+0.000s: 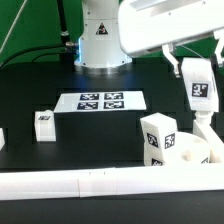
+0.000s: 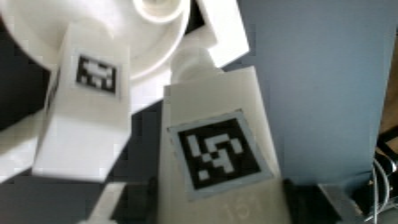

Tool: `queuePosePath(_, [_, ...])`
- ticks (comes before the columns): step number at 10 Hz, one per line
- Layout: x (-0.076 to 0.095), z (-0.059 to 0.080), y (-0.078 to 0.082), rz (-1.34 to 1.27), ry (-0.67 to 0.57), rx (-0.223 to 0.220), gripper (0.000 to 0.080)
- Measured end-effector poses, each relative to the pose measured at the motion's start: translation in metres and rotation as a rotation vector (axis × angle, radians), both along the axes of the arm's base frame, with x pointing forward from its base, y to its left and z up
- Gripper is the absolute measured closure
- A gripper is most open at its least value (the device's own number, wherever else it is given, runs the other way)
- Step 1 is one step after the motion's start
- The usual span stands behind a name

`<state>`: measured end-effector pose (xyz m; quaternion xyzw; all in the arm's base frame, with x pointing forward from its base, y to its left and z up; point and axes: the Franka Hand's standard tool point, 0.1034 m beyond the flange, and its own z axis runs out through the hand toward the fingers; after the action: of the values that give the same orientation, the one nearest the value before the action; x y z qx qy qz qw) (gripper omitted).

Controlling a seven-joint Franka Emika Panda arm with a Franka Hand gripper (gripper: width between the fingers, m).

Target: Assemble stool

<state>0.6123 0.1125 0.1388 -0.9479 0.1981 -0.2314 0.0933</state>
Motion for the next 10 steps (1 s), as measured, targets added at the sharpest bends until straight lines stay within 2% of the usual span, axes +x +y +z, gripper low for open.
queuePosePath(3, [0.000,-0.005,-0.011,-0.011,0.007,-0.011,0.0475])
queuePosePath(5, [-0.001,-0.011,-0.011,-0.012,0.012,-0.014,0.0475])
queuePosePath(7, [0.002,-0.020,-0.001,0.001,0.018,-0.017,0.0475])
queuePosePath(10, [0.004,-0.034,-0.002,0.000,0.030,-0.024,0.0475])
